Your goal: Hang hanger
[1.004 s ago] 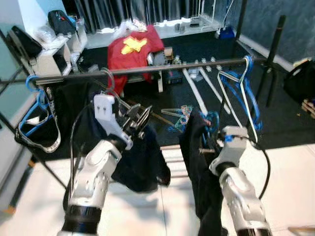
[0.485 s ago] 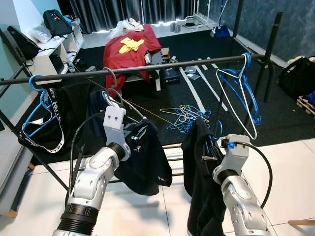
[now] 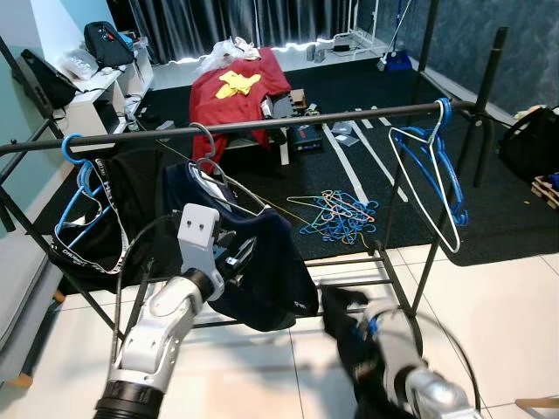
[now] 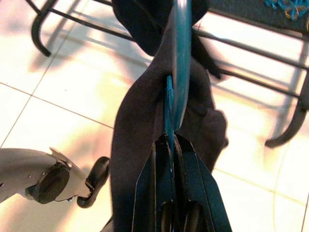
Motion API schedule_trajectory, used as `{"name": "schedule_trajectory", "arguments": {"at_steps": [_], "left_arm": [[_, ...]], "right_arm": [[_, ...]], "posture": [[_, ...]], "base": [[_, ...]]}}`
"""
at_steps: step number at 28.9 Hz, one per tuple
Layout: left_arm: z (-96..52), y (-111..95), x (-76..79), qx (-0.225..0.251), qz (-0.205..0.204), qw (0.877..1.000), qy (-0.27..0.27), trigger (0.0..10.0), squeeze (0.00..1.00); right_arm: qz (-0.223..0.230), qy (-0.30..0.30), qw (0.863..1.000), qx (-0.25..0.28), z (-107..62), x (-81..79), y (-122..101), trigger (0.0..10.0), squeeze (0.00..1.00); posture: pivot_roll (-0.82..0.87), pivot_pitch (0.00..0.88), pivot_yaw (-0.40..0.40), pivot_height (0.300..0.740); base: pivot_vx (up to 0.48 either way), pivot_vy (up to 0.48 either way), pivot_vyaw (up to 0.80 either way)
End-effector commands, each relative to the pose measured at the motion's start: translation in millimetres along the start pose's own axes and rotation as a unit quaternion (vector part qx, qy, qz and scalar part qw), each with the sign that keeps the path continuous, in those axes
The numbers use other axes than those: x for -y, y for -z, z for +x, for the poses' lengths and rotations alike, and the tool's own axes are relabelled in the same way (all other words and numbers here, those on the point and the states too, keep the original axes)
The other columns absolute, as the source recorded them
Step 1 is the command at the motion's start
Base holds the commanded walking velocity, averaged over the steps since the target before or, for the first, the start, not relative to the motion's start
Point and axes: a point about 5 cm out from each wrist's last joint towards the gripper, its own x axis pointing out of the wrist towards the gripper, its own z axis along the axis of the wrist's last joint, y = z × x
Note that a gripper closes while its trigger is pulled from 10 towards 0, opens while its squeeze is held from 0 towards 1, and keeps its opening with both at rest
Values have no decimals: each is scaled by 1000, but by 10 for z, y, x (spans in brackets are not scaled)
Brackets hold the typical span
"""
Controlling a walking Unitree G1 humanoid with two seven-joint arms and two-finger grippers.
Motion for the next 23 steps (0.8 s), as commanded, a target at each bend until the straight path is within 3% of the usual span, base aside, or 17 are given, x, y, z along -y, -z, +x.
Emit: {"name": "schedule_trajectory", "arguments": {"at_steps": [1,7,8,9,10,11,12,13,17,18,19,20,21,22,23], "left_arm": [[-74,51,-83,-11,14,1000,-5,10000,0],[-137,20,-142,7,26,1000,1,10000,0],[-182,-48,-253,12,24,1000,3,10000,0],[-182,-48,-253,12,24,1000,3,10000,0],[-234,-99,-334,14,11,1000,16,10000,165],[-234,-99,-334,14,11,1000,16,10000,165],[-277,-131,-378,14,4,999,33,10000,682],[-316,-140,-393,10,2,999,52,10000,1000],[-359,-131,-349,8,-7,996,83,10000,1000],[-384,-145,-301,13,-18,995,100,10000,1000],[-384,-145,-301,13,-18,995,100,10000,1000],[-399,-158,-267,17,-26,993,111,10000,1000],[-399,-158,-267,17,-26,993,111,10000,1000],[-408,-182,-241,24,-33,992,118,10000,1000],[-408,-182,-241,24,-33,992,118,10000,1000]], "right_arm": [[-44,-47,994,84,-27,-80,-305,10000,0],[-90,-102,979,153,-137,-121,-491,10000,0],[-70,-164,967,182,-277,-123,-604,10000,0],[-70,-164,967,182,-277,-123,-604,10000,0],[-57,-230,951,198,-403,-147,-696,10000,0],[-57,-230,951,198,-403,-147,-696,10000,0],[-52,-288,936,195,-499,-179,-749,10000,0],[-50,-343,923,165,-570,-215,-735,10000,0],[-79,-364,921,117,-587,-205,-674,10000,0],[-89,-307,934,157,-511,-108,-805,10000,0],[-89,-307,934,157,-511,-108,-805,10000,0],[-93,-262,941,192,-461,-37,-912,10000,0],[-93,-262,941,192,-461,-37,-912,10000,0],[-96,-209,946,229,-415,53,-1035,10000,0],[-96,-209,946,229,-415,53,-1035,10000,0]], "posture": [[-28,52,119,740],[-29,52,120,740],[-17,45,114,740],[-17,45,114,740],[-14,40,113,740],[-14,40,113,740],[-12,39,111,740],[-12,38,108,740],[-12,41,103,740],[-15,42,102,740],[-15,42,102,740],[-16,41,103,740],[-16,41,103,740],[-15,42,102,740],[-15,42,102,740]], "base": [[0,0,0],[0,0,0],[0,0,0],[0,0,0],[0,0,0],[0,0,0],[0,0,0],[0,0,0],[0,0,0],[0,0,0],[0,0,0],[0,0,0],[0,0,0],[0,0,0],[0,0,0]]}}
